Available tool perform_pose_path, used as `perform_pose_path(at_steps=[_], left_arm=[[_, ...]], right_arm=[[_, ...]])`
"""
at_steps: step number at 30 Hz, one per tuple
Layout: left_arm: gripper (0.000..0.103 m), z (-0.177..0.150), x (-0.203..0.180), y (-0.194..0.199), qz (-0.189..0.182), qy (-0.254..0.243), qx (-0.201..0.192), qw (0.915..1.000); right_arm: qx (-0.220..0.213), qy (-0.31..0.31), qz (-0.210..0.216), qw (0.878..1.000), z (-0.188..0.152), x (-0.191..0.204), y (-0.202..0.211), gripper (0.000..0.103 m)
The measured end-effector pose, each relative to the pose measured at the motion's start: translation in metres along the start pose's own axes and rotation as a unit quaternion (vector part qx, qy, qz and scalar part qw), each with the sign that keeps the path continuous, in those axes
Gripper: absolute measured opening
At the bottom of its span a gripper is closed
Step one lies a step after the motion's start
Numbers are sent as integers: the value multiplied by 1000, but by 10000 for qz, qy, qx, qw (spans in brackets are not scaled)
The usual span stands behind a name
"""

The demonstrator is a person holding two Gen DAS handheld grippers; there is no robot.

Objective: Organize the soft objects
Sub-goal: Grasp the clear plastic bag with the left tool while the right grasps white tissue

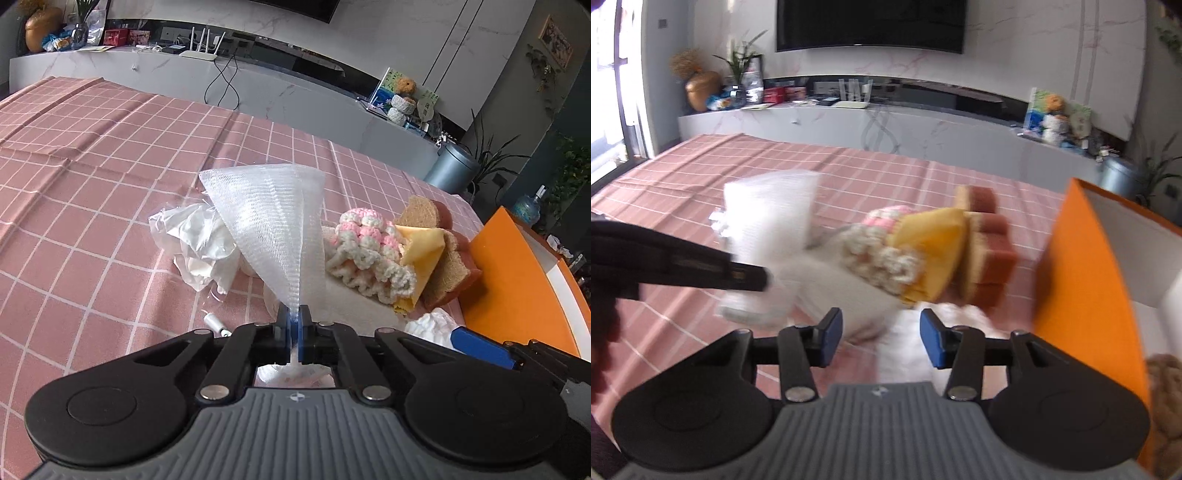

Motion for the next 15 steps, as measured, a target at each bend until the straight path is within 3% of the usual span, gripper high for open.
perform_pose_path(at_steps=[6,9,11,15], left_arm=[[3,-24,-1,24,-390,7,370,9986],[4,-40,2,23,-373,-39,644,9972],[13,-44,6,21,-336,-24,707,9969],[55,-44,10,19,-189,-70,669,9976]], right_arm=[[271,40,-596,9978,-12,-22,-3,57],[430,137,-694,9966,-16,-21,-12,62],[544,176,-725,9957,-20,-20,-17,64],[791,-19,-674,9946,-29,-22,-29,63]])
Point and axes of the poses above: each gripper's, at about its wrist camera, not at the fingertips, and y roughly against the way its jaws point, x to its left, z to its top, the point moved 9 cm from there along -y, roughly the way its jaws point, and after that the axes turned 7 degrees about -x, right-handed, at the moved point
